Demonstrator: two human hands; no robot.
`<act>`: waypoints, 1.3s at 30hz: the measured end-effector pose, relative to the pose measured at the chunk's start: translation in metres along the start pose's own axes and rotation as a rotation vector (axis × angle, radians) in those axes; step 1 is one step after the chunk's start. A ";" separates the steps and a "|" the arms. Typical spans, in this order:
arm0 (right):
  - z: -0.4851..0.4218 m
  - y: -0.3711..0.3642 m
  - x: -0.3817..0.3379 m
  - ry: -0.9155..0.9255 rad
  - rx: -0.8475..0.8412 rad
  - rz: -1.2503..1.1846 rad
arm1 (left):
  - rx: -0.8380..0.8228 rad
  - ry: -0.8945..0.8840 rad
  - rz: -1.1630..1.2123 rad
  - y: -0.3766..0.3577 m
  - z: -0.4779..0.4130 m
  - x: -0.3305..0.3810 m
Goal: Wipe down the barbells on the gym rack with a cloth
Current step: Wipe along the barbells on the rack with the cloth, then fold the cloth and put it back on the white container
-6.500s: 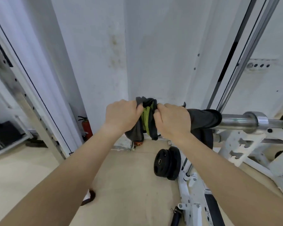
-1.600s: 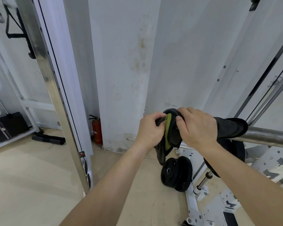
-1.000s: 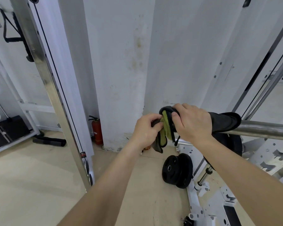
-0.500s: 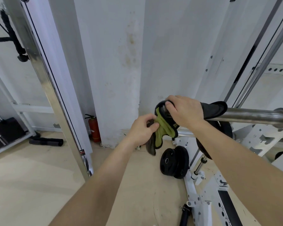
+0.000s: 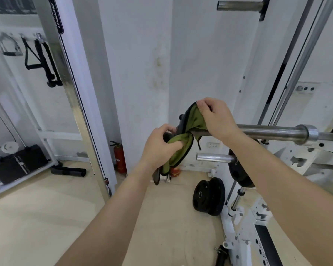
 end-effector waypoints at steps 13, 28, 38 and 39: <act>0.116 0.104 -0.023 -0.153 -0.320 -0.161 | 0.090 -0.106 -0.198 -0.015 0.124 0.089; 0.202 0.164 0.029 -0.590 -0.065 -0.626 | -0.234 0.228 -0.269 -0.045 0.268 -0.031; 0.232 0.156 0.046 -0.651 -0.198 -0.527 | 0.221 0.308 -0.234 0.017 0.234 -0.020; 0.235 0.151 0.045 -0.653 -0.249 -0.540 | 0.203 0.270 -0.197 0.012 0.231 -0.006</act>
Point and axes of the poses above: each hand's wrist, its own z-axis away from the middle knuckle, its own y-axis out of the back of the hand, x = y × z, the point moved 2 cm from there along -z, towards the middle knuckle, and after that the axes turned 10 degrees about x, right-handed, at the moved point
